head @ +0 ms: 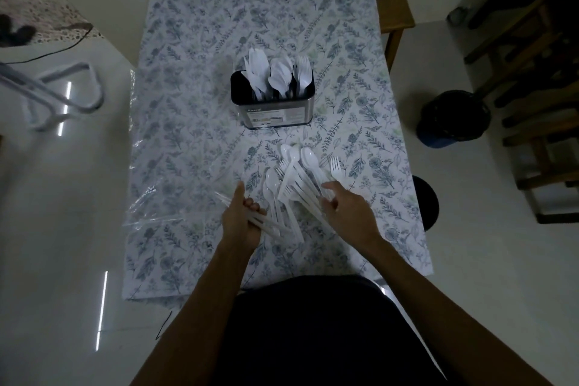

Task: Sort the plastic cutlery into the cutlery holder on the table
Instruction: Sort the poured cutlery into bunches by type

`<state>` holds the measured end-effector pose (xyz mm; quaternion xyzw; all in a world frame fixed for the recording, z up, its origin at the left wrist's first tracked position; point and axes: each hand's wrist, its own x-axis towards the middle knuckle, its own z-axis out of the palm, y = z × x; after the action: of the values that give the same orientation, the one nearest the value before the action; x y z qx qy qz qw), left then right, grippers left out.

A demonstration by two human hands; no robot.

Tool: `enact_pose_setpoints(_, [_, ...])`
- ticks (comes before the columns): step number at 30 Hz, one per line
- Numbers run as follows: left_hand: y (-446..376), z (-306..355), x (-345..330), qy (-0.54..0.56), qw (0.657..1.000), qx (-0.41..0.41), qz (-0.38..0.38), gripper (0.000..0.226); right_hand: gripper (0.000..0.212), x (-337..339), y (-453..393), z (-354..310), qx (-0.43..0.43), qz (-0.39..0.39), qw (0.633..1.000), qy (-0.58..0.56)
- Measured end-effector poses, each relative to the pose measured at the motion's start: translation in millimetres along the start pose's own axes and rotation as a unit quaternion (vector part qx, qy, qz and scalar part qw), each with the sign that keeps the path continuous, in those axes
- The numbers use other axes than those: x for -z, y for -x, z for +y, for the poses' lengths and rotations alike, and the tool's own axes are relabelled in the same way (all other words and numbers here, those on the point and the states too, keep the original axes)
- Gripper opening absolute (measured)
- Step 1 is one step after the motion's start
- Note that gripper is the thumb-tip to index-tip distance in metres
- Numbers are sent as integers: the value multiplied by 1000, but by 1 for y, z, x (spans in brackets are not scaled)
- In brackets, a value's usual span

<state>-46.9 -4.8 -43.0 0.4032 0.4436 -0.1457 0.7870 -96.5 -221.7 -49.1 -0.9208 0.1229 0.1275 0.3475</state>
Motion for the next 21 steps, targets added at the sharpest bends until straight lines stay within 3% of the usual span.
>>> enact_pose_setpoints(2, [3, 0, -8, 14, 1000, -10, -12, 5, 63, 4, 9, -24, 9, -74, 993, -96])
enact_pose_setpoints(4, [6, -3, -20, 6, 1000, -24, -13, 7, 82, -1, 16, -52, -5, -199, 959, -201])
enact_pose_setpoints(5, [9, -3, -27, 0, 999, -35, -9, 15, 78, -5, 19, -65, -30, -231, 936, -263])
enact_pose_setpoints(8, [21, -2, -51, -14, 996, -89, 21, 38, 60, -15, 17, -89, -186, -163, 840, -483])
enact_pose_setpoints(11, [36, -3, -76, 19, 992, -120, 16, 38, 71, -6, 3, -95, -296, -78, 667, -679])
enact_pose_setpoints(12, [40, -5, -84, 20, 992, -125, 8, 39, 67, 1, -3, -97, -303, -60, 634, -709])
enact_pose_setpoints(13, [44, -7, -91, 13, 992, -129, -2, 40, 63, 7, -8, -101, -297, -53, 637, -710])
enact_pose_setpoints(14, [47, -10, -96, 1, 991, -135, -14, 41, 61, 13, -10, -107, -283, -55, 667, -686])
enact_pose_setpoints(17, [48, -7, -98, -137, 971, -192, -31, 46, 52, 25, -15, -108, -156, -8, 889, -431])
enact_pose_setpoints(18, [47, -5, -92, -207, 952, -222, -44, 45, 45, 34, -16, -103, -79, 25, 937, -340])
enact_pose_setpoints(19, [45, -2, -85, -270, 927, -254, -64, 43, 38, 43, -17, -97, -23, 29, 955, -295])
enact_pose_setpoints(21, [41, 0, -71, -373, 868, -307, -115, 35, 37, 65, -22, -93, 16, -41, 955, -292])
